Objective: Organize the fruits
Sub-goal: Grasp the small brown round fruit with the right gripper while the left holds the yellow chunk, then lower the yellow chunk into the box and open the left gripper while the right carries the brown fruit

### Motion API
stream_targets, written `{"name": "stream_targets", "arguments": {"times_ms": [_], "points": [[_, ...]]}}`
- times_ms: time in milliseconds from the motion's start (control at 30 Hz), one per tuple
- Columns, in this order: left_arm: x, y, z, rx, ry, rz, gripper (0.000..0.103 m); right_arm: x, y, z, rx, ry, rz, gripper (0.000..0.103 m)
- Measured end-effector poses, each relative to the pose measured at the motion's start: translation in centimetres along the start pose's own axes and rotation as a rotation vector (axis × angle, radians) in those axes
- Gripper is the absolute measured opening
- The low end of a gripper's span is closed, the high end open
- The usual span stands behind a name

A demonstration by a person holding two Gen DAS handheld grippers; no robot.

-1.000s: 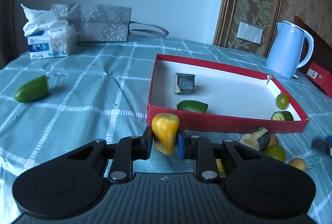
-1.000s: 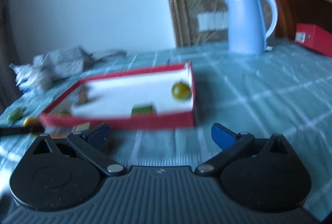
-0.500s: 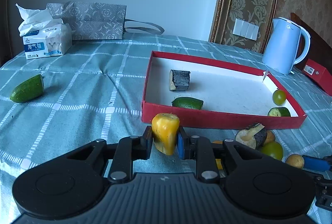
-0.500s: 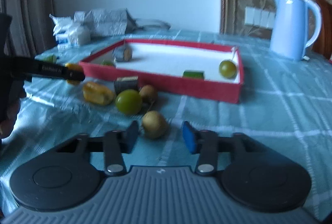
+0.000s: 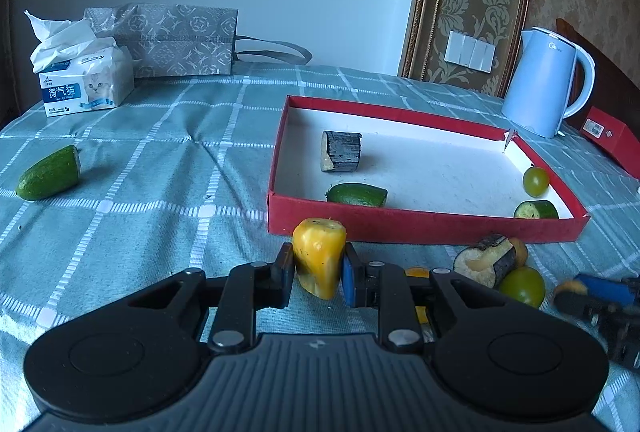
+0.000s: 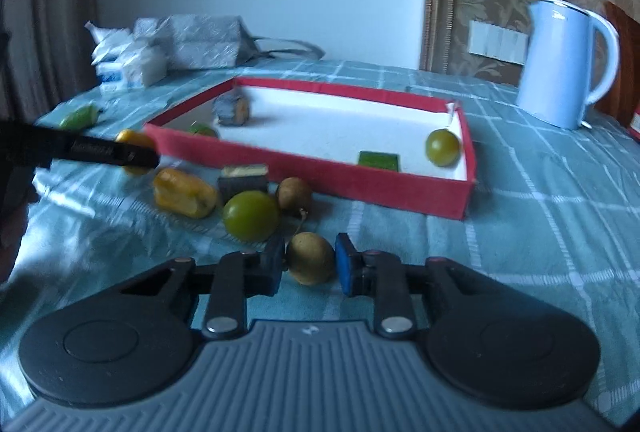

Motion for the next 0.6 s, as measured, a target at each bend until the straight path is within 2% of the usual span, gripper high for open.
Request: {"name": "stream_targets", "arguments": {"times_ms": [200, 300, 367, 600], "points": [[-0.1, 0.0, -0.2, 0.003, 0.009, -0.005, 0.023, 0.9, 0.5, -2.9, -0.077, 0.172, -0.05, 0.025], [-0.1, -0.1, -0.2, 0.005, 0.01, -0.009, 0.023, 0.6, 1.1, -4.4, -0.068, 0.276, -0.054, 0.025], [0.0, -0.2, -0.3, -0.001, 0.011, -0.012, 0.023, 0.4, 1.1, -5.6, -0.028, 0.353, -0.075, 0.025], [1.2, -1.0, -1.7, -0.014, 0.043, -0.047, 0.023, -0.1, 1.2, -6.7, 0.028, 0.426, -0.109, 0.025]]}}
Point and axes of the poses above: each gripper's, at about its wrist camera, not at the fingertips, and y roughly the way its jaws point, z to its left, x to its top, the point moved 1 cm from there along y, roughly the way its jaws point, and after that the axes turned 6 degrees about z, right-handed, at the moved point
